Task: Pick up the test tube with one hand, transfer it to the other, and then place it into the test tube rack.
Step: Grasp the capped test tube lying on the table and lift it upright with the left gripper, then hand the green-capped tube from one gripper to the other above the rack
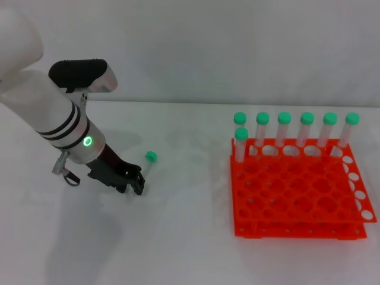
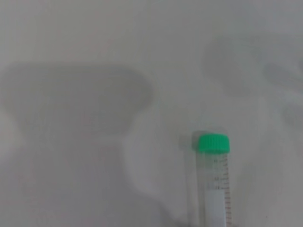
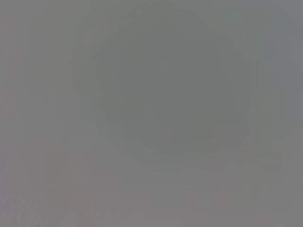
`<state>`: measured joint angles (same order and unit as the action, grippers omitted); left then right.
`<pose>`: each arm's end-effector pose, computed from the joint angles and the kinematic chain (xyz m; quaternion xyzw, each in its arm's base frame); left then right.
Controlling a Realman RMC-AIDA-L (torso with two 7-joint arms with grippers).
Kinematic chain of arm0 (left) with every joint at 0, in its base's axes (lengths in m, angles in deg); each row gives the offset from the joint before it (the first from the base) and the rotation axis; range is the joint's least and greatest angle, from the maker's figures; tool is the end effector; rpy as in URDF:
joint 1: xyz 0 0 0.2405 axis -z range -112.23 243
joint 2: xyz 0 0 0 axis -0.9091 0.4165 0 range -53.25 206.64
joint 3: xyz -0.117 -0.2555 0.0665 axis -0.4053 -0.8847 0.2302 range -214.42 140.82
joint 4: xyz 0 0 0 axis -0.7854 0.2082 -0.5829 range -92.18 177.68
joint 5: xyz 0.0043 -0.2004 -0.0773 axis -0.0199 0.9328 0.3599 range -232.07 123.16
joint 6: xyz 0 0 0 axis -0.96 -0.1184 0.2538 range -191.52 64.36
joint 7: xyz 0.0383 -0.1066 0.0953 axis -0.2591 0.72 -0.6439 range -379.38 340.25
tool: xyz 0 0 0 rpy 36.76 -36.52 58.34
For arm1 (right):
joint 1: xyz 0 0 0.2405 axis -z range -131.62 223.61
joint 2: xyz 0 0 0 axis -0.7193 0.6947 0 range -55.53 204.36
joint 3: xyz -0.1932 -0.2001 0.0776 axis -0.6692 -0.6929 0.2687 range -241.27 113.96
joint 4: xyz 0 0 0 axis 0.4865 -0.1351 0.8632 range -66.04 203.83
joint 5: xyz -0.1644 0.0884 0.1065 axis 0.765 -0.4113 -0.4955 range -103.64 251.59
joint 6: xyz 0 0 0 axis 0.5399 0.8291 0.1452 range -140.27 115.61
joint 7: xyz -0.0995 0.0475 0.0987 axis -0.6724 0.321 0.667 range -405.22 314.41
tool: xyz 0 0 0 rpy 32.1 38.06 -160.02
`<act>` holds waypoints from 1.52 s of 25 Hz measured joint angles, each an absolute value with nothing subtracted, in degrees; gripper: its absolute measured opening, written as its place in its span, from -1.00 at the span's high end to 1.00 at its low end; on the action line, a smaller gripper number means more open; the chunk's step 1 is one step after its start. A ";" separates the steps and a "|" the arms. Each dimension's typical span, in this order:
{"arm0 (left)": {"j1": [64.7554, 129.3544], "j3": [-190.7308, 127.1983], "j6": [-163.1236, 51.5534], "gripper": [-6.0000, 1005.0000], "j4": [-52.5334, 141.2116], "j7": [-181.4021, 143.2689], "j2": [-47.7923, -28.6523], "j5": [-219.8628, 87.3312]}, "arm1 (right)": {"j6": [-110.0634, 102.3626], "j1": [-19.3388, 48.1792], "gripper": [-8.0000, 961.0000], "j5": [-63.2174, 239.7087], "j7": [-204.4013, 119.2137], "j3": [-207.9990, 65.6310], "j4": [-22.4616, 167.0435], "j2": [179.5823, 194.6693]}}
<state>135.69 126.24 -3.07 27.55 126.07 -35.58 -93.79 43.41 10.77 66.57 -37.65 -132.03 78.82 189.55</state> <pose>-0.2472 0.4764 -0.0244 -0.7794 -0.5665 0.1357 0.2308 0.3540 0.4373 0.0722 -0.5804 0.2349 0.2975 0.7207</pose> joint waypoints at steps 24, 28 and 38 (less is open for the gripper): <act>135.56 126.14 -8.71 0.61 27.06 124.97 -35.65 -93.95 | 43.33 10.83 -0.75 66.40 -36.62 -132.03 78.65 189.62; 134.70 126.14 -17.98 0.61 26.97 120.73 -36.59 -91.60 | 43.40 10.72 -0.75 66.47 -36.62 -132.04 78.65 189.64; 131.72 126.15 -34.56 0.61 26.86 91.25 -39.22 -60.83 | 43.28 10.40 -0.75 66.32 -36.61 -132.04 78.72 189.42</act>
